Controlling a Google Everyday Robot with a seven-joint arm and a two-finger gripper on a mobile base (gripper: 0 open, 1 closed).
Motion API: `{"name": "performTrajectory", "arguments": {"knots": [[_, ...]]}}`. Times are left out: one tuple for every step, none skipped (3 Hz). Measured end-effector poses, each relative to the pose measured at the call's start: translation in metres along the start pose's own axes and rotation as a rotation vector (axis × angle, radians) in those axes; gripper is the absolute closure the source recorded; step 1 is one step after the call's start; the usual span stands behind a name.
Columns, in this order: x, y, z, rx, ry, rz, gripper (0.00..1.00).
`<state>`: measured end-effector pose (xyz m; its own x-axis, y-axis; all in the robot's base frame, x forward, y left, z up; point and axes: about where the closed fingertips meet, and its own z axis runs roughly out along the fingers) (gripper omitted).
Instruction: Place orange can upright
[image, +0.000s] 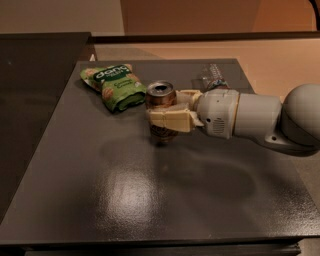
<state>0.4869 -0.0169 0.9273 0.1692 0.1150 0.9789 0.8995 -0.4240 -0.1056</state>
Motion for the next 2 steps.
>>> {"name": "performTrajectory", "arguments": {"knots": [[-0.0095, 0.0033, -0.0082, -0.019, 0.036, 0.017, 1.00], [-0.0154, 0.0033, -0.0115, -0.015, 0.077, 0.015, 0.82]]}}
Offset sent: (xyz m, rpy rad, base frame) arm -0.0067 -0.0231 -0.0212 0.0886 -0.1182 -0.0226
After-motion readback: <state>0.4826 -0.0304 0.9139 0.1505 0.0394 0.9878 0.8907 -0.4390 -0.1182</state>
